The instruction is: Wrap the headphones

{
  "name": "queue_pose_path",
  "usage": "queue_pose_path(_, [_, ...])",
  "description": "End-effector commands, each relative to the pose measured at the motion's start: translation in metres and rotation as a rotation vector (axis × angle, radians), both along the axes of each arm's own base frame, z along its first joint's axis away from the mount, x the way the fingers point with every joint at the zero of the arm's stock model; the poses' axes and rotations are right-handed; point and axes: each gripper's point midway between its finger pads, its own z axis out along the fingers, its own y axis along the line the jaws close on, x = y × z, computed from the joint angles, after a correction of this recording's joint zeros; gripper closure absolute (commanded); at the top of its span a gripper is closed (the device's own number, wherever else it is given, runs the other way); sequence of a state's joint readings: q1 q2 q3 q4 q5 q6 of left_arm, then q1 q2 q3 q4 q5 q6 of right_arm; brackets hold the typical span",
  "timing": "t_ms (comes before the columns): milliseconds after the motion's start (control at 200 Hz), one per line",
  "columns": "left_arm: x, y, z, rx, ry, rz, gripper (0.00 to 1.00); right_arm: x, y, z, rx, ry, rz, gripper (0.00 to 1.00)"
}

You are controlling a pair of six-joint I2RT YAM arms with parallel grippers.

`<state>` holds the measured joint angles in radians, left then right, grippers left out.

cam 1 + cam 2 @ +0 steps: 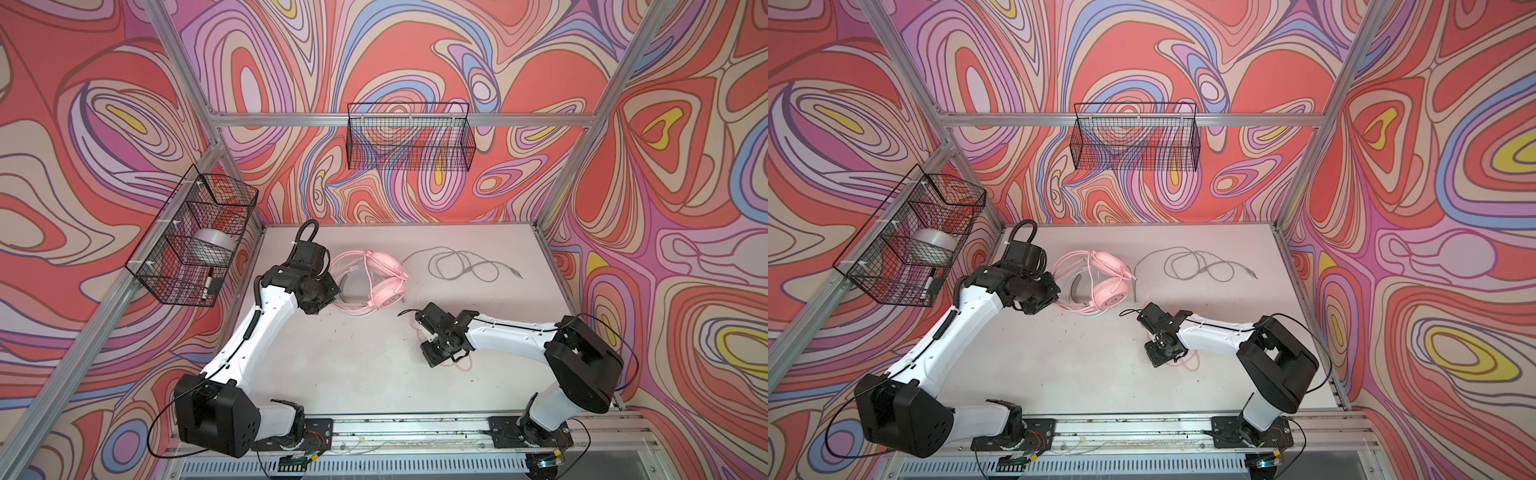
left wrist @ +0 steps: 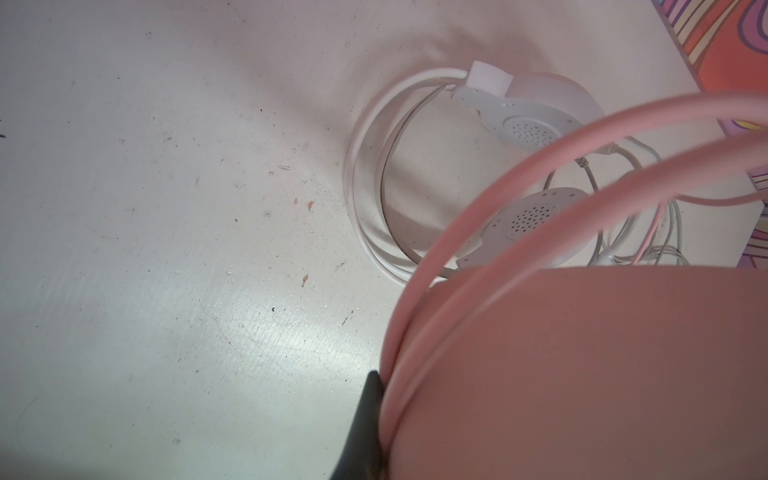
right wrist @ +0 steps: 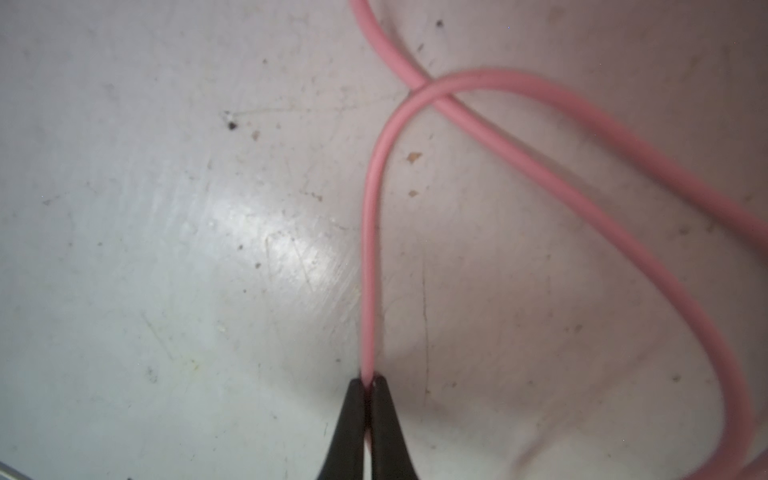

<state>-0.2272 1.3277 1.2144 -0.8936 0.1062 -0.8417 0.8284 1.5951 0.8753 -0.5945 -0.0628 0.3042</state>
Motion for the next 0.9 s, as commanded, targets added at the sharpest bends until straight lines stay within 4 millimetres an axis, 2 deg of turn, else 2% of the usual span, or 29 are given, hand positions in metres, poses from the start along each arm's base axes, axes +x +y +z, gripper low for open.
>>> queue_pose_path(0, [0.009,0.002,0.007,-0.02,-0.043,0.029,1.0,-0.007,0.016,0.037,0.138,-0.055,0.096,1.0])
queue_pose_path(105, [0.008,0.006,0.006,-0.011,-0.04,0.049,1.0,-0.013,0.029,0.083,0.283,-0.128,0.192,1.0])
queue_pose_path(235, [0.008,0.008,0.003,-0.004,-0.035,0.066,1.0,-0.02,0.03,0.133,0.372,-0.23,0.289,1.0])
queue_pose_path(376, [0.008,0.012,0.002,0.014,-0.036,0.081,1.0,-0.023,0.011,0.169,0.328,-0.322,0.348,1.0])
queue_pose_path(536, [0.005,0.02,0.004,0.035,-0.04,0.103,1.0,-0.001,-0.034,0.205,0.287,-0.42,0.222,1.0])
queue_pose_path(661, [0.002,0.024,0.007,0.039,-0.047,0.112,1.0,0.02,-0.081,0.213,0.202,-0.461,0.065,1.0])
queue_pose_path(731, [0.0,0.026,0.008,0.043,-0.046,0.114,1.0,0.034,-0.109,0.207,0.111,-0.462,-0.035,1.0])
queue_pose_path(891, [-0.004,0.029,0.013,0.049,-0.054,0.114,1.0,0.061,-0.15,0.186,-0.018,-0.405,-0.211,1.0])
